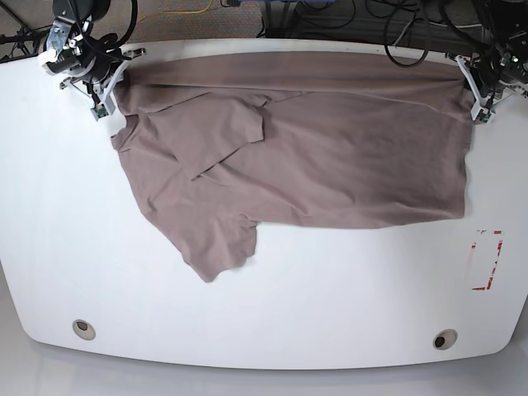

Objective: Fold the T-shirt properly
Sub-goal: 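Lift the shirt edge with both grippers and pull it taut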

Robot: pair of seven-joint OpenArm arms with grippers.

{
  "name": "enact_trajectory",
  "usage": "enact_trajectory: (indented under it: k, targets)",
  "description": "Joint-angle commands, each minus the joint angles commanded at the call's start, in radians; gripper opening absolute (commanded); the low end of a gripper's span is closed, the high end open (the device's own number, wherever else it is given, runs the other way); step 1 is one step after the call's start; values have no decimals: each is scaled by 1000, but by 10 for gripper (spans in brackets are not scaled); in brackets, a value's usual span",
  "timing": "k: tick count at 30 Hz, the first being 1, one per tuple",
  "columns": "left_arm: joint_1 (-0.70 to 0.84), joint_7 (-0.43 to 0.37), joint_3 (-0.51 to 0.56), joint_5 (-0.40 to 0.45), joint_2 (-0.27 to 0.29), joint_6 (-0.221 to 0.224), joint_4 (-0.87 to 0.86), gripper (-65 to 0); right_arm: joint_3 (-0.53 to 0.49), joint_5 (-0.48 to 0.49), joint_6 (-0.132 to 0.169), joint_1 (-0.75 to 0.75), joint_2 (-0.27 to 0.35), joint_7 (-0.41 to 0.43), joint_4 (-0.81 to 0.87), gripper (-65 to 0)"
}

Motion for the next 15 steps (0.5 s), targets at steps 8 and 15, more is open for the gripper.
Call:
enact_trajectory:
  k: [8,15]
  targets:
    - [15,0,-25,0,-2,0,14,-650,2,0,0,-20,0,0,8,-629]
    - [12,0,-20,0,-2,0,15,-364,2,0,0,-17,-6,0,9,-423]
